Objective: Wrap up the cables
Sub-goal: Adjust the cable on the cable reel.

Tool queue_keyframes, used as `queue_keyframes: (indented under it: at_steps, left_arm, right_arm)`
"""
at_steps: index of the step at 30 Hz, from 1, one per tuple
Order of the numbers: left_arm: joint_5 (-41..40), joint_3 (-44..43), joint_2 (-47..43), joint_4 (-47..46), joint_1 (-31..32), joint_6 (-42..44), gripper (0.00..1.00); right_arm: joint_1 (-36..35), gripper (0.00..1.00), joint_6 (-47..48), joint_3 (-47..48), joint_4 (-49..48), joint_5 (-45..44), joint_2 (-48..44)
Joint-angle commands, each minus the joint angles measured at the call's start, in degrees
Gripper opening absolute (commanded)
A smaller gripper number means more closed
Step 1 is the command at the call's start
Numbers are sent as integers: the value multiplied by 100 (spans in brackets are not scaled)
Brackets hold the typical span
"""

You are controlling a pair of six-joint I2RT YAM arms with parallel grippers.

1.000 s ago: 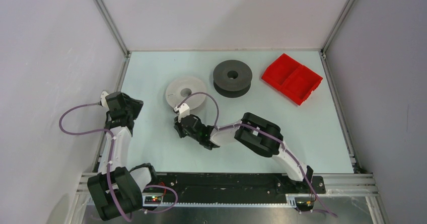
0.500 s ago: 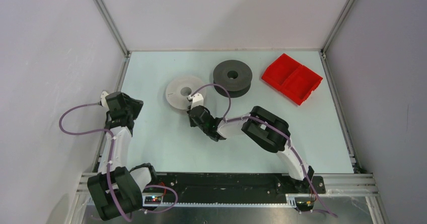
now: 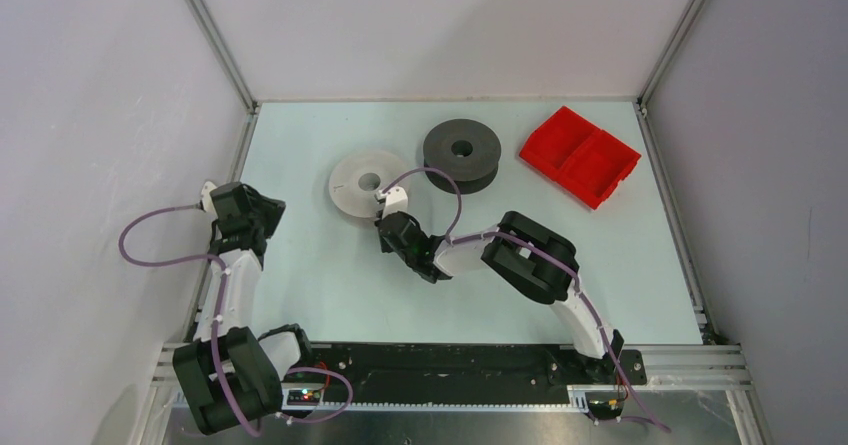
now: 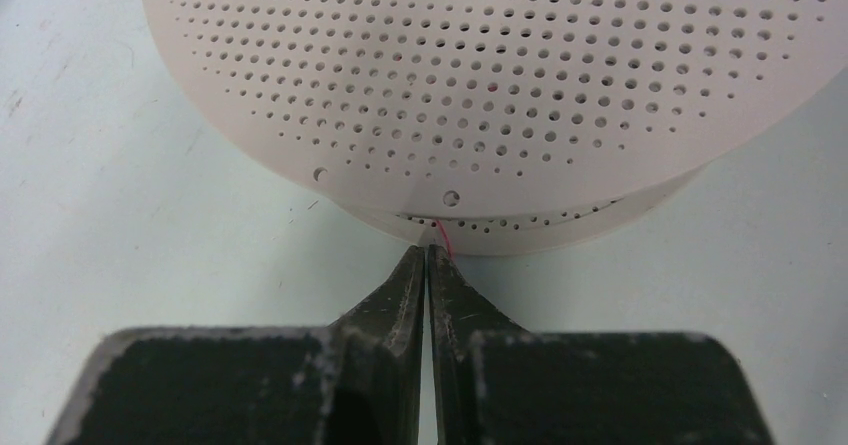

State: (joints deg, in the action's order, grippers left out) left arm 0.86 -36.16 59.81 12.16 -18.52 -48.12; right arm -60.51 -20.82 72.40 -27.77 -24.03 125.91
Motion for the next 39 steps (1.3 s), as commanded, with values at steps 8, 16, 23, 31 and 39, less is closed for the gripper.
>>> queue_keyframes:
  at_steps: [8,16,23,31,39]
  left_arm:
    - [1407,426,237,-661,-42,-1004,32]
    - [1613,1167,602,-1619,470,-1714,6]
    - [1397,1542,1362,-2842,1348,-2359,0]
    - [1100,1840,2004,-4222,1791,-2986,0]
    - [1138,1963,2783,-5285,2101,-3496,0]
  right_arm:
    - [33,8,24,-207,173,-272,-174]
    - [77,8,-8,-338,4,-257,-240]
    - [113,9,-83,-403,-97,-134,-249]
    - [113,9,-98,-508,-209,-53,-309]
    - [128,9,-106,-585,-325,-8,-346]
